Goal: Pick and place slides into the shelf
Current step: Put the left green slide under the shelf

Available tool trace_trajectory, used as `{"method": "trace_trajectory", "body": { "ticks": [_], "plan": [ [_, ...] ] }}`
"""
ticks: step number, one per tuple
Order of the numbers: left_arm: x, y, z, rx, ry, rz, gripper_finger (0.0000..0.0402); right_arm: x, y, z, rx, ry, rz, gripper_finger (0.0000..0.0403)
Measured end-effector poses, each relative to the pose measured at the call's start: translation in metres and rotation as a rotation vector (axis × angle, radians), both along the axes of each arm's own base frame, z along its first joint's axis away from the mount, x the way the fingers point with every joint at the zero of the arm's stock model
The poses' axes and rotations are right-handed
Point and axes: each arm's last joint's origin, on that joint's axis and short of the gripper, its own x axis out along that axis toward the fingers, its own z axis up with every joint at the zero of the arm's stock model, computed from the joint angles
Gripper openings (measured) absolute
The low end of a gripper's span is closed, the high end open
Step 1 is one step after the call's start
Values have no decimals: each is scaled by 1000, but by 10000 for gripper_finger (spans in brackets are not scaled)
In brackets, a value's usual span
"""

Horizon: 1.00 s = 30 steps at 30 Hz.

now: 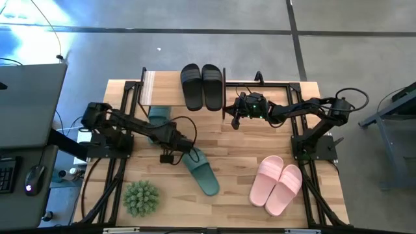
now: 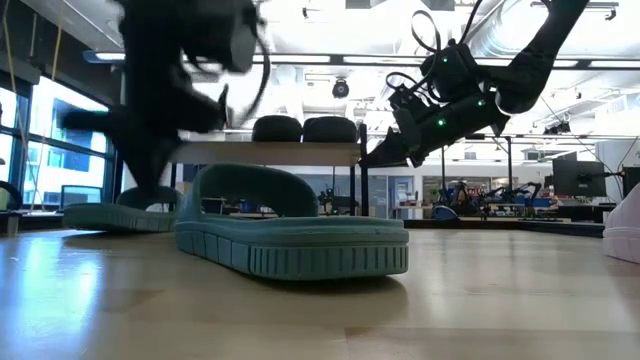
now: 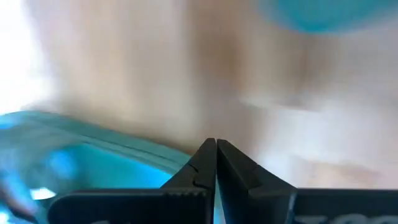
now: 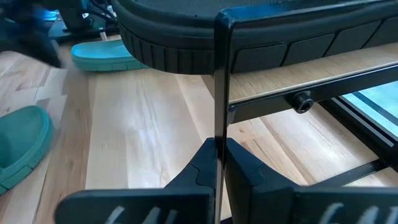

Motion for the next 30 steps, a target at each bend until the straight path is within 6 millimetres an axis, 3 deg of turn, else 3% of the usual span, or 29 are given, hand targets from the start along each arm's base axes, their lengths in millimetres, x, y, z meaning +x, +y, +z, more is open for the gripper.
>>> {"method": "trace_trajectory", "body": {
  "ticks": [3, 6, 16, 20, 30],
  "plan": [
    [-1, -9, 22, -168, -14, 28, 2, 0, 0, 0, 4, 0, -1, 0],
    [-4, -15, 27, -200, -22, 31, 1, 0, 0, 0, 4, 0, -1, 0],
    [-22, -15, -13, -171, 142, 76, 0, 0, 0, 0, 3, -2, -1, 0],
    [-31, -9, -21, -92, 171, 116, 0, 0, 0, 0, 2, -5, -1, 0],
    [-40, 12, -39, -78, 156, 192, 0, 0, 0, 1, 3, -7, -2, 0]
  ]
}}
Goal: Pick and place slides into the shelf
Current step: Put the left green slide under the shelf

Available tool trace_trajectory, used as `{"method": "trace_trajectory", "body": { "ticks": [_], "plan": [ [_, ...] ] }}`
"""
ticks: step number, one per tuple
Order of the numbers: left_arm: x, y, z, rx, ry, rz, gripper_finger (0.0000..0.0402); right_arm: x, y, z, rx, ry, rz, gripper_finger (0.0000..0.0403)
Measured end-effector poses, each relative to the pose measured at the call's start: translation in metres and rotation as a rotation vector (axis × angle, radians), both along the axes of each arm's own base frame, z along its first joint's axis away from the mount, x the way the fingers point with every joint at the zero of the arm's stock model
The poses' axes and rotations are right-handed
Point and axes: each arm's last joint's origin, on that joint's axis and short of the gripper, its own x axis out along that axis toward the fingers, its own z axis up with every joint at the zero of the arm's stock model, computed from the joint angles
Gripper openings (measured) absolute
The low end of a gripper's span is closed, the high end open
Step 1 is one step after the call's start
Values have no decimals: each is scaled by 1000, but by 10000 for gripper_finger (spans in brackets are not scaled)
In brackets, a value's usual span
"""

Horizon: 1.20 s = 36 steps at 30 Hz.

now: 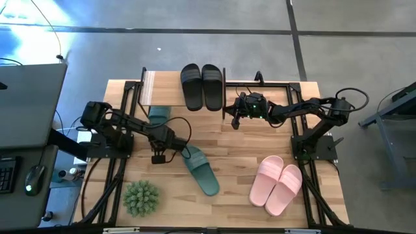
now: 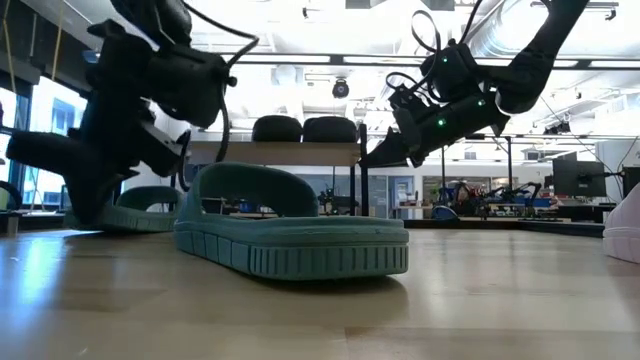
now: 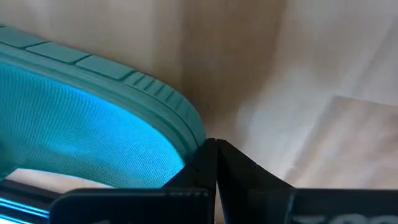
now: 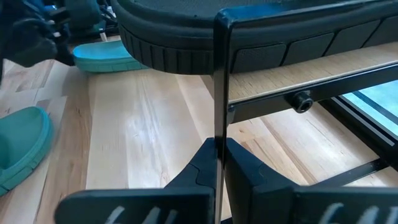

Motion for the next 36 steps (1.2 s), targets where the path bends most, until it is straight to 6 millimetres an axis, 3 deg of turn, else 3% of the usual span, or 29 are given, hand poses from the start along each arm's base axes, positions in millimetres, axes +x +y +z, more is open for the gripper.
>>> {"method": "trace_trajectory", "body": {
  "ticks": [19, 36],
  "plan": [
    [0, 49, -4, 117, -71, 108, 0, 0, 0, 0, -3, -2, 1, 0],
    [-2, 57, -3, 207, -64, 159, 0, 0, 0, 0, 0, -3, 0, 0]
  ]
}}
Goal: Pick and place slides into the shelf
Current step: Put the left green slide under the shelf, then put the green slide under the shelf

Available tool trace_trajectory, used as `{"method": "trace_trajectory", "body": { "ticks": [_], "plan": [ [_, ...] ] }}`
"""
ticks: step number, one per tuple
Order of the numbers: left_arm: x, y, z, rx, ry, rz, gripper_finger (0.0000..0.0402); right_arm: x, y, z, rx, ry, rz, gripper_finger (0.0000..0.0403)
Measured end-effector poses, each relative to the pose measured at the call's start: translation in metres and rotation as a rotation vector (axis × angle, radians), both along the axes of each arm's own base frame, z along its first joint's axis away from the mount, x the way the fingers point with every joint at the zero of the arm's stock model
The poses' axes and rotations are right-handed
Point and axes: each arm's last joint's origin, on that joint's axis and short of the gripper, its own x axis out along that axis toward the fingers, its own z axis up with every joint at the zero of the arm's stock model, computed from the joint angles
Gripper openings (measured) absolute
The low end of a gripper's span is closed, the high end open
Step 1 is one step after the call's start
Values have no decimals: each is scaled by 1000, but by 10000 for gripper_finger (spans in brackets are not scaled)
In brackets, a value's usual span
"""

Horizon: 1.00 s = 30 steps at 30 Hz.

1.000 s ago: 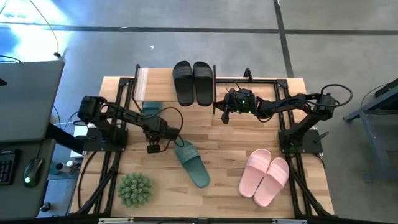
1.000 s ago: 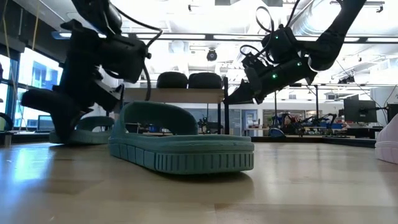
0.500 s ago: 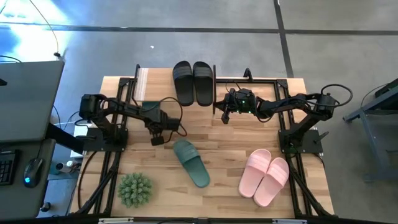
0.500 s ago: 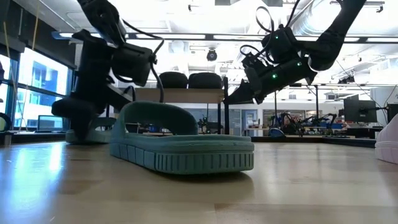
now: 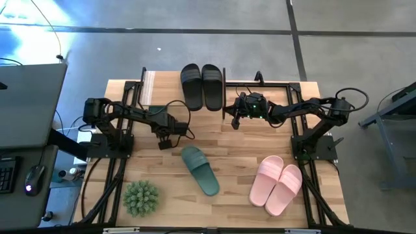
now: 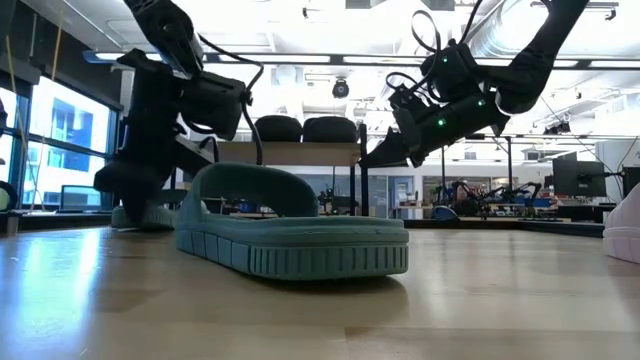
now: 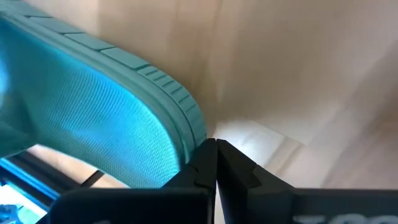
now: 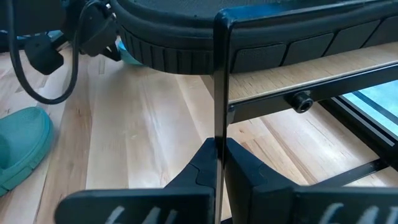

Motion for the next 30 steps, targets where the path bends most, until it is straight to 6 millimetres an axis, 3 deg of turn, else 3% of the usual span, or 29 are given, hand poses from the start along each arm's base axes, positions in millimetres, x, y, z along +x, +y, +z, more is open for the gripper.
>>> {"method": "trace_trajectory", "body": {
  "ticks": [16, 23, 30],
  "plan": [
    [0, 1, 0, 51, 1, 6, 0, 0, 0, 0, 0, 0, 0, 0],
    [-2, -2, 0, -19, 12, 21, 6, 0, 0, 0, 0, 0, 0, 0],
    [-3, -5, 0, -116, 9, 47, 39, 0, 0, 0, 0, 0, 0, 0]
  ]
}}
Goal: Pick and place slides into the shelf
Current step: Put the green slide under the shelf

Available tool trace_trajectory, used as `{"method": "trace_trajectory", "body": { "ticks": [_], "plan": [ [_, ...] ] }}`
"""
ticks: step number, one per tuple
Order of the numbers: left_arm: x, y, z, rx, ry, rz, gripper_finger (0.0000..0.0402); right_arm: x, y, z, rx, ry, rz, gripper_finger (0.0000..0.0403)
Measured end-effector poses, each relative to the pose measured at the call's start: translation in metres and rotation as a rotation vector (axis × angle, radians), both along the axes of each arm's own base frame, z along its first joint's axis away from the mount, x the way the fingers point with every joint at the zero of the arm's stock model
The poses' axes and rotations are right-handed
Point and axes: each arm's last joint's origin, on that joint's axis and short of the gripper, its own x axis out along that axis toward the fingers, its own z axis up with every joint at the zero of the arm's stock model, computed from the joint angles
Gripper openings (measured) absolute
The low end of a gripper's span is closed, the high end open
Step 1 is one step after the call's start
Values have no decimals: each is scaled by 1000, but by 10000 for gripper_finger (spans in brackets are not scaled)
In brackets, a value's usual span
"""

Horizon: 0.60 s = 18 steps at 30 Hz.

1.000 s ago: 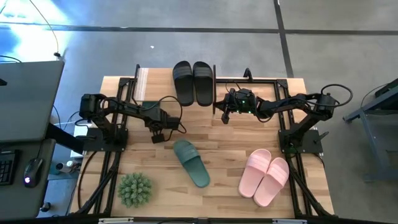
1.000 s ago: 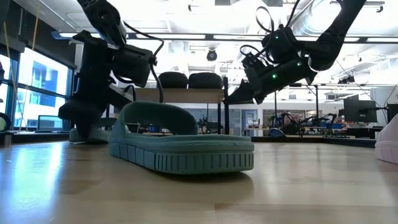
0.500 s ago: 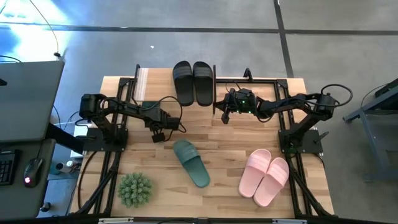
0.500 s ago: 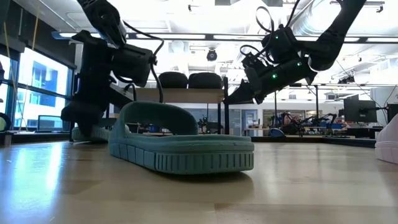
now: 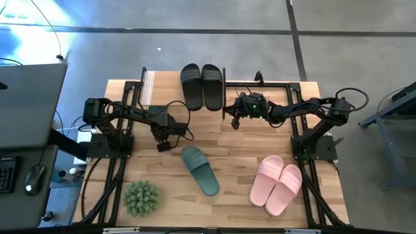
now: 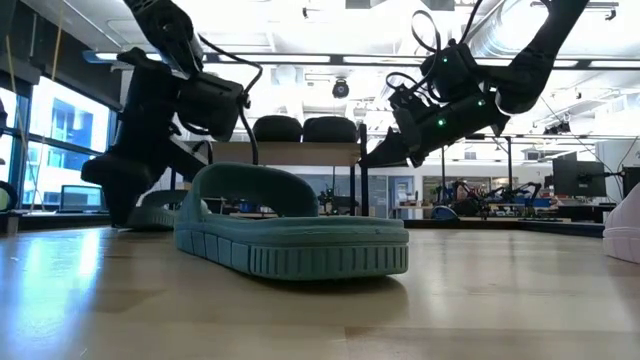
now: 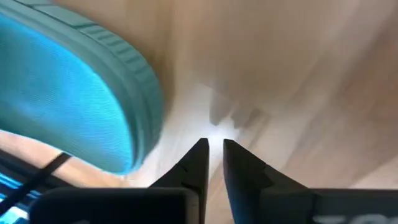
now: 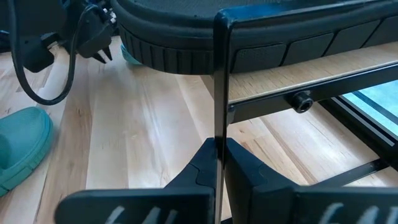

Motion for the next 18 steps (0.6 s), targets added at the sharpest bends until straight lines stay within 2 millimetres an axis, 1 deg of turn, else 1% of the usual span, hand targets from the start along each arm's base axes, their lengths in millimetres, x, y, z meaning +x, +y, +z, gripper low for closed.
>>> {"method": "trace_trajectory", "body": {
  "ticks": [4, 8, 13, 18],
  "plan": [
    [2, -1, 2, -29, -11, 14, 68, 0, 0, 0, -1, 0, 0, 0],
    [11, -6, 9, -28, -42, -11, 95, 0, 0, 0, -2, 1, 1, 0],
    [29, -22, 30, -16, -84, -56, 119, 0, 0, 0, -2, 1, 2, 0],
    [51, -48, 57, 3, -170, -99, 128, 0, 0, 0, -2, 1, 1, 0]
  ]
}}
